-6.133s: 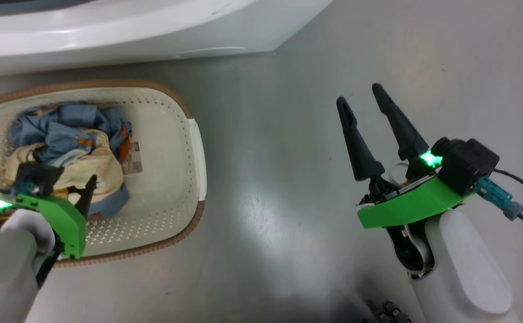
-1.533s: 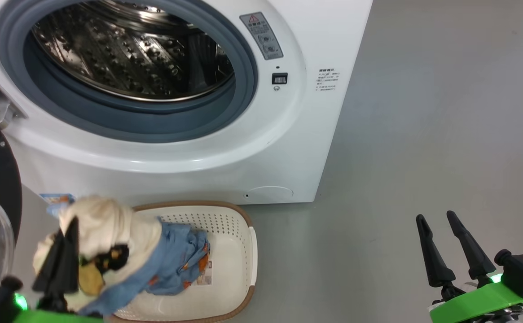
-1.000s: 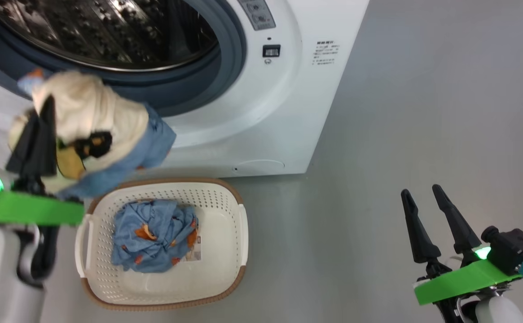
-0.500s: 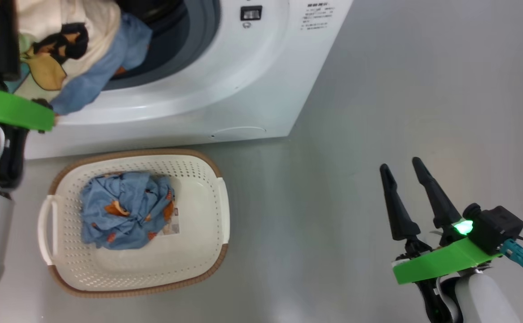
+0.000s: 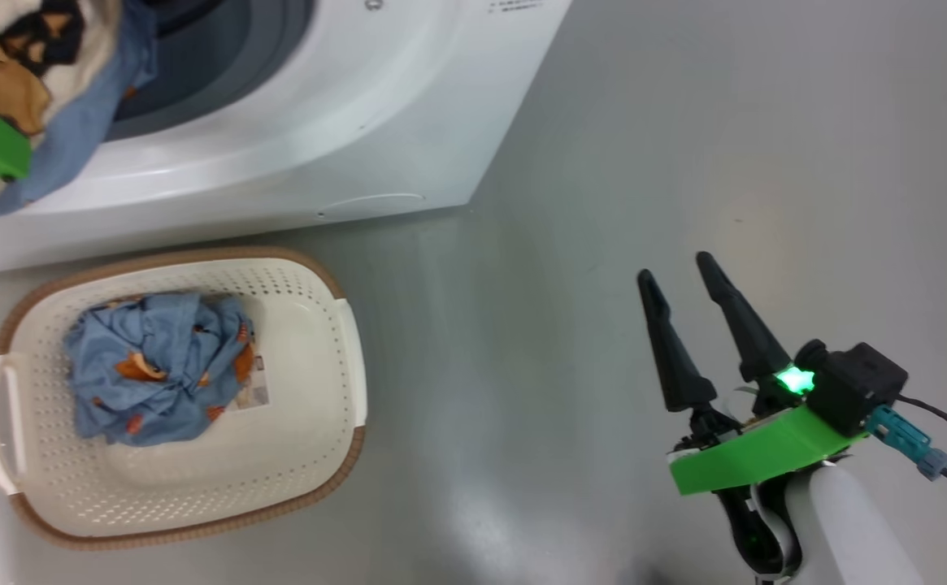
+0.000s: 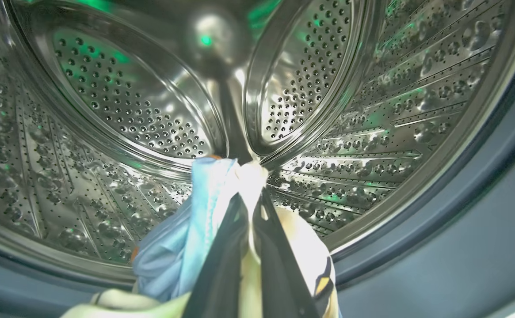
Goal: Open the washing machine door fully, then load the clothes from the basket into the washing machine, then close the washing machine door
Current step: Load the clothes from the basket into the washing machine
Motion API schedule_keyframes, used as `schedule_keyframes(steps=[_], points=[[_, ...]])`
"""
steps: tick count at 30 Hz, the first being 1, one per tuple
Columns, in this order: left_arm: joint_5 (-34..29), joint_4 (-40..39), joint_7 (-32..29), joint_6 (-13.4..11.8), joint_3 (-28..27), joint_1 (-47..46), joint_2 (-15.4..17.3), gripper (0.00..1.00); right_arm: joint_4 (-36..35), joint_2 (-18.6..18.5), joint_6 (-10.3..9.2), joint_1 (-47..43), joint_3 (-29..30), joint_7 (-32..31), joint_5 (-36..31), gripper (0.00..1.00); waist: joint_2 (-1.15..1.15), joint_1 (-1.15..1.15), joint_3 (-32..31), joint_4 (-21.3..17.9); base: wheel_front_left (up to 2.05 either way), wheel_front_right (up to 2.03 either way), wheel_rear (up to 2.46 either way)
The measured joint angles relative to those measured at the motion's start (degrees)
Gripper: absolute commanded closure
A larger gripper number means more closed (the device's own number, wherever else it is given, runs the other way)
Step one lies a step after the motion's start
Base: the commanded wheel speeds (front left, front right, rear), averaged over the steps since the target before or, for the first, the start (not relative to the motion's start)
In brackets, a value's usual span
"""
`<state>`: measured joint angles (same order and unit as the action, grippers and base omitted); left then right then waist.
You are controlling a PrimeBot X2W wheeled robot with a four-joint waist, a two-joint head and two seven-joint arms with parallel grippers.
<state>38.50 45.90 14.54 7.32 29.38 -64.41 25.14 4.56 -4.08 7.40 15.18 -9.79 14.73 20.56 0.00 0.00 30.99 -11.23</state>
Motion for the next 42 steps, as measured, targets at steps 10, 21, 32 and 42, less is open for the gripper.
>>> schedule_keyframes(steps=[10,21,32,42], points=[[1.80,1.55,0.00,0.00,-0.73,-7.97,1.60,1.00,-0.24,0.51,0.00,0.95,-2.33,0.00,-0.33,0.00,0.00,0.00,3.13,-2.51,0.00,0.00,0.00],[-8.66,-9.48,0.19,0.00,-13.60,-8.59,-0.09,0.73,-0.63,0.71,0.00,2.98,-2.60,0.00,-0.43,0.00,0.00,0.00,6.11,-2.99,0.00,0.00,0.00],[-7.88,-3.27,0.16,0.00,-10.74,-6.37,-0.60,0.00,-0.59,0.76,0.00,3.94,-2.85,0.00,-0.42,0.00,0.00,0.00,6.03,-2.57,0.00,0.00,0.00],[-6.50,-2.82,0.16,0.00,-10.27,-5.33,-2.00,0.00,-0.60,0.76,0.00,3.95,-2.78,0.00,-0.42,0.00,0.00,0.00,5.80,-1.85,0.00,0.00,0.00]])
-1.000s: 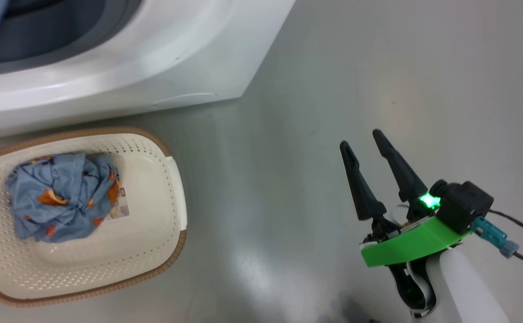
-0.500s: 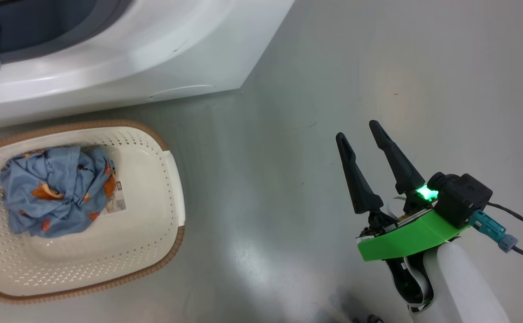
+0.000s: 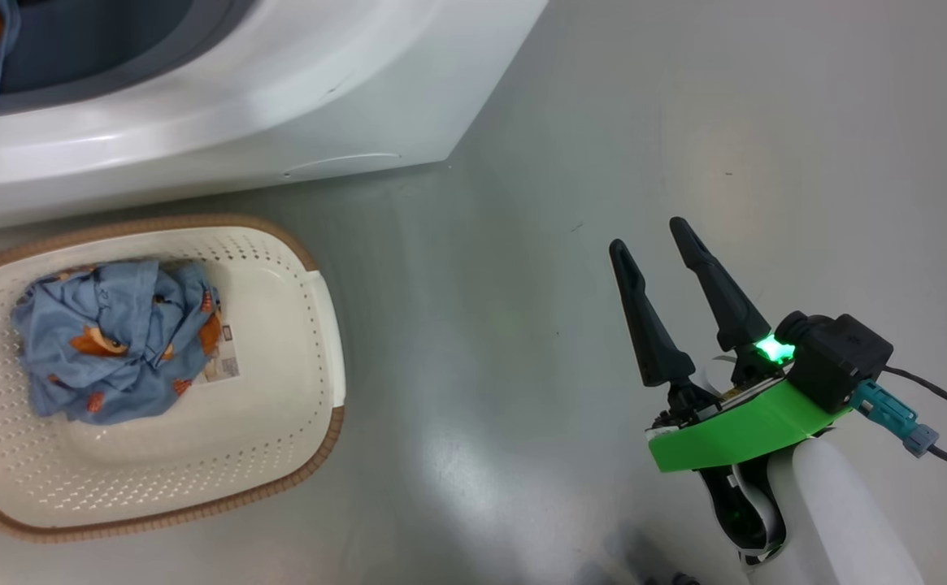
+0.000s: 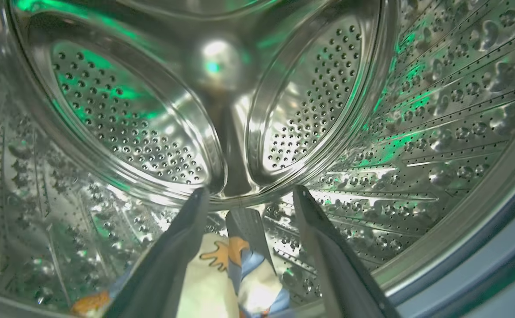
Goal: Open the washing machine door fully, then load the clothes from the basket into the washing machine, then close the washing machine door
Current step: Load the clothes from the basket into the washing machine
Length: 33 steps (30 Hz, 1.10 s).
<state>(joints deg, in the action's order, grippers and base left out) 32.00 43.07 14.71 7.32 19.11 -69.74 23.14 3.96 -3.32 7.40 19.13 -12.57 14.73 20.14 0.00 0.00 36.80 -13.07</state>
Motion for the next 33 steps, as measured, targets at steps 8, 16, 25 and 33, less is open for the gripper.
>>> schedule_keyframes(steps=[8,16,25,33], points=[[0.38,-0.99,0.00,0.00,-1.78,4.87,-1.40,0.00,-0.03,0.00,0.00,0.01,0.33,0.00,-0.49,0.00,0.00,0.00,-0.27,1.22,0.00,0.00,0.00],[-1.01,-4.72,0.00,0.00,-6.16,12.46,-3.22,0.00,-0.32,-0.02,0.00,0.04,2.13,0.00,-1.01,0.00,0.00,0.00,-0.48,3.44,0.00,0.00,0.00],[-2.85,-13.49,0.00,0.00,-8.95,23.26,-4.12,0.00,-1.00,-0.46,0.00,0.04,3.56,0.00,-1.96,0.00,0.00,0.00,-0.70,5.60,0.00,0.00,0.00],[-4.53,-22.57,0.00,0.00,-12.61,33.60,-5.37,0.00,-1.16,-1.13,0.00,-0.06,4.16,0.00,-1.98,0.00,0.00,0.00,-1.80,6.83,0.00,0.00,0.00]])
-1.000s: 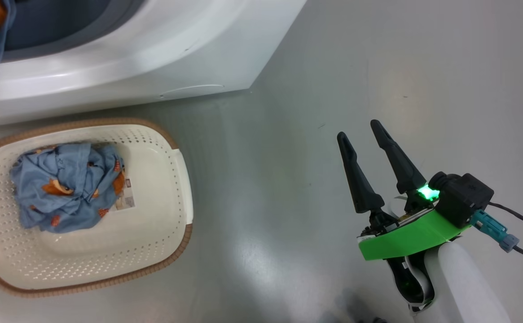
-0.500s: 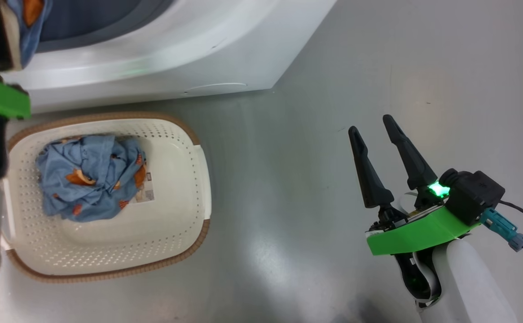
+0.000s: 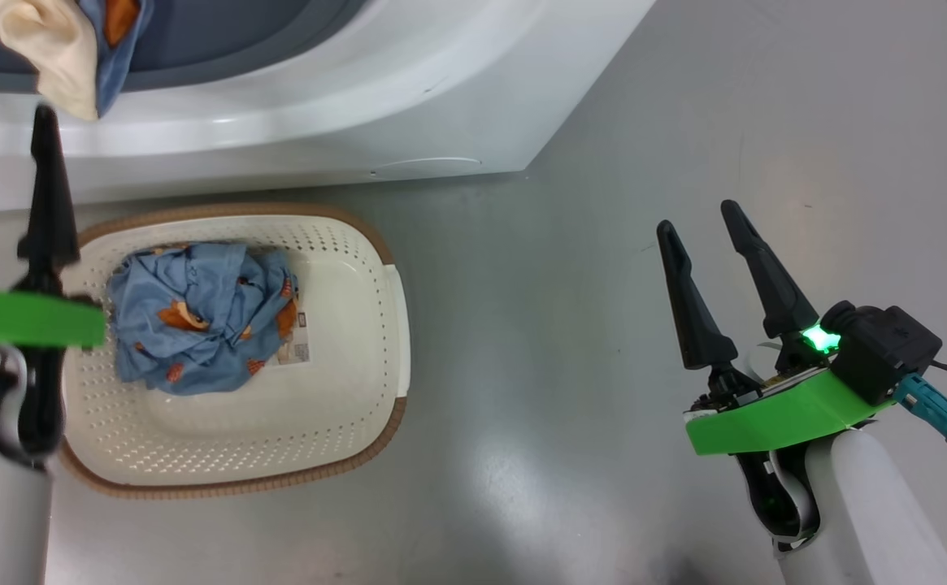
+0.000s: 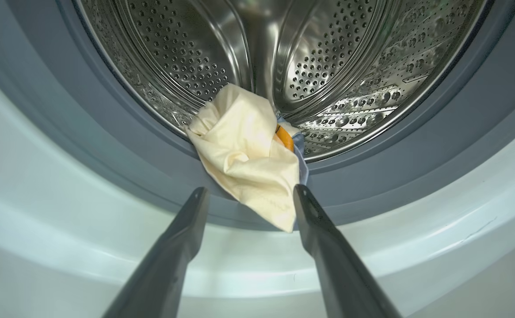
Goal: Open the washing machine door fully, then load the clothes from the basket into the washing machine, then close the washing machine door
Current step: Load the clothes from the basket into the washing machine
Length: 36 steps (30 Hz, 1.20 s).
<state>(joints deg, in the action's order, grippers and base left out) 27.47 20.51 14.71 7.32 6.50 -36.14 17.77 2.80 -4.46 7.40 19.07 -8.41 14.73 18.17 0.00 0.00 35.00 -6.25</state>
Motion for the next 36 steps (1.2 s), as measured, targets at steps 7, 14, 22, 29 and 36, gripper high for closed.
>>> schedule_keyframes(steps=[7,14,22,29,36], points=[[-0.83,-8.60,0.00,0.00,-2.58,10.06,-0.26,0.00,-0.03,-0.77,0.00,-0.26,0.15,0.00,0.00,0.00,0.00,0.00,-1.02,0.61,0.00,0.00,0.00],[-1.63,-14.12,0.00,0.00,-4.94,17.85,-1.13,0.00,-0.03,-1.11,0.00,-0.34,0.18,0.00,0.00,0.00,0.00,0.00,-1.51,0.91,0.00,0.00,0.00],[-1.70,-15.43,0.00,0.00,-5.82,18.87,-1.58,0.00,-0.01,-1.18,0.00,-0.35,0.16,0.00,0.00,0.00,0.00,0.00,-1.70,0.93,0.00,0.00,0.00],[-1.70,-14.99,0.00,0.00,-6.10,19.31,-1.59,0.00,0.01,-1.20,0.00,-0.36,0.12,0.00,0.02,0.00,0.00,0.00,-1.98,0.90,0.00,0.00,0.00],[-1.69,-12.71,0.00,0.00,-4.41,16.60,-1.36,0.00,0.04,-1.19,0.00,-0.36,0.02,0.00,0.02,0.00,0.00,0.00,-1.79,1.06,0.00,0.00,0.00]])
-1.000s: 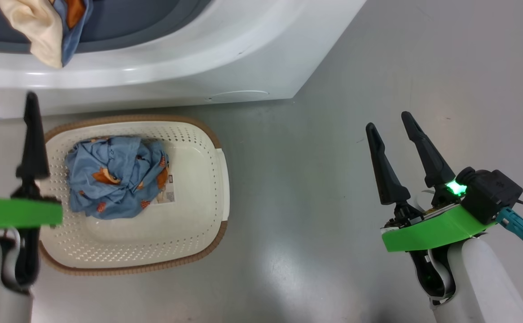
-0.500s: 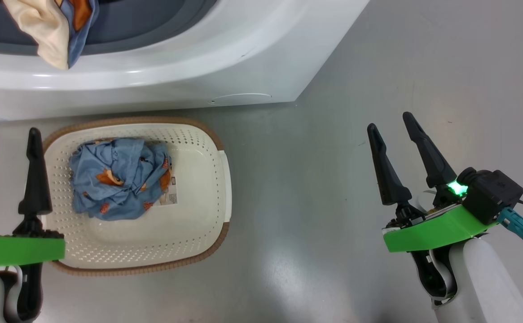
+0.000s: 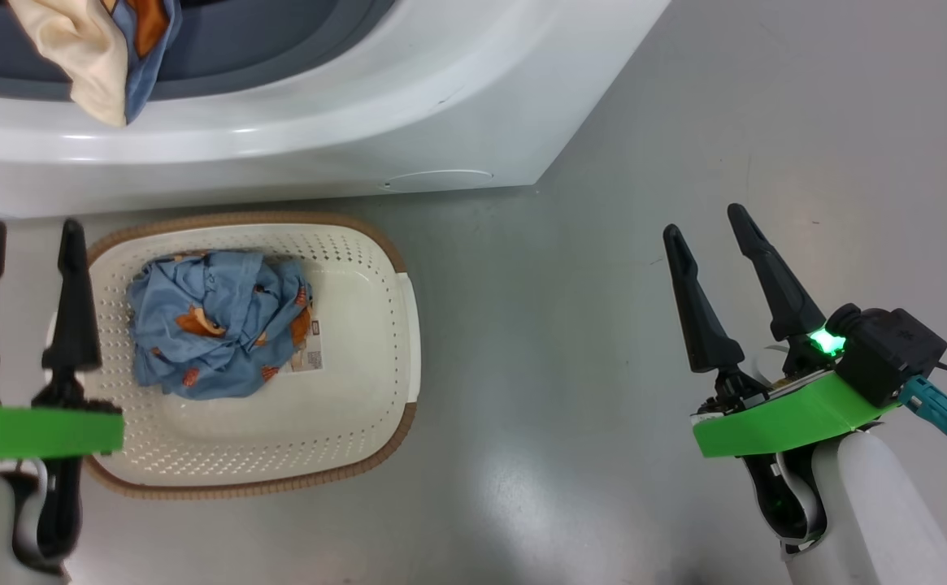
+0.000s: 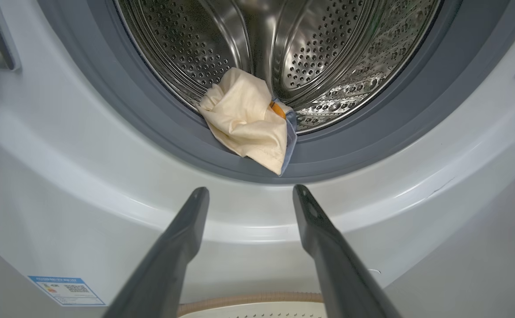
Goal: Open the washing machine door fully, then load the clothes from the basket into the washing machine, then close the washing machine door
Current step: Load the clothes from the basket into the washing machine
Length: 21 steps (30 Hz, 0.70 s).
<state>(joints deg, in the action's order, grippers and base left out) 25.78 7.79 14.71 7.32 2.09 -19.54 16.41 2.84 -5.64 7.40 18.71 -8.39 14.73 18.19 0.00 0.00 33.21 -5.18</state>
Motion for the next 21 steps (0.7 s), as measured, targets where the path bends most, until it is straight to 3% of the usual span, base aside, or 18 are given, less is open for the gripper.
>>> schedule_keyframes(steps=[21], points=[[0.70,16.33,0.00,0.00,11.88,-19.54,3.35,0.00,0.49,0.54,0.00,0.22,-1.53,0.00,0.01,0.00,0.00,0.00,1.39,-1.66,0.00,0.00,0.00]])
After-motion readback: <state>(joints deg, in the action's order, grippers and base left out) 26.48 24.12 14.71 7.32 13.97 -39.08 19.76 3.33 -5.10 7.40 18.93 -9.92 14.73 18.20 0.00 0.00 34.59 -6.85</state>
